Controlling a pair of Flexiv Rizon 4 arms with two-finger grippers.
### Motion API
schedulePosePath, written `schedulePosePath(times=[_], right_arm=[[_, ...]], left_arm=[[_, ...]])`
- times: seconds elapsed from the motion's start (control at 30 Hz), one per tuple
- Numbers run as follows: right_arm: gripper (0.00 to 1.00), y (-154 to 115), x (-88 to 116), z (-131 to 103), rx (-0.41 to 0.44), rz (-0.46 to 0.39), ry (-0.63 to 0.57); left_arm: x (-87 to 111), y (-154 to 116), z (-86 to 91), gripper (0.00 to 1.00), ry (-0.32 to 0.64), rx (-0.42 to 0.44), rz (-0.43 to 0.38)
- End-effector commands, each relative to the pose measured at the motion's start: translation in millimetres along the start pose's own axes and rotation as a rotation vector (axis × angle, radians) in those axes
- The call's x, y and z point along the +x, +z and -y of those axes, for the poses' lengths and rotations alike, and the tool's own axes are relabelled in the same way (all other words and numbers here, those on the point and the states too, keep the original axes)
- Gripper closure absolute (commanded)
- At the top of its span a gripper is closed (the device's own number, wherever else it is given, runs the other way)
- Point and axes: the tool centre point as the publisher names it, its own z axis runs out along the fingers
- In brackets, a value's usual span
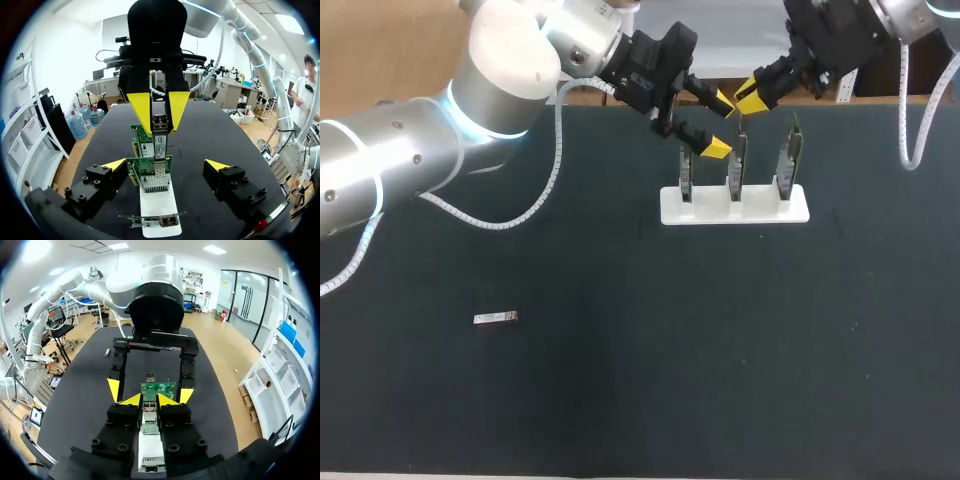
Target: Pick up the optical module with the left hand, and insert it into the network port with the right hand.
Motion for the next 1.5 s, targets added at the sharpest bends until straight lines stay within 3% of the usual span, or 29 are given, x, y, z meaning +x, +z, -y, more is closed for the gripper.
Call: schedulePosePath(times=[0.03,1.5], right_arm=[[1.00,2.2,1.9,-1.7,0.006,-0.004,0.001],[1.00,-3.7,-2.7,2.8,0.027,0.003,-0.025]], left_arm=[[0.0,0.2,-2.3,0.00,0.001,0.004,-0.002],[0.0,0.2,-2.3,0.00,0.001,0.004,-0.002]])
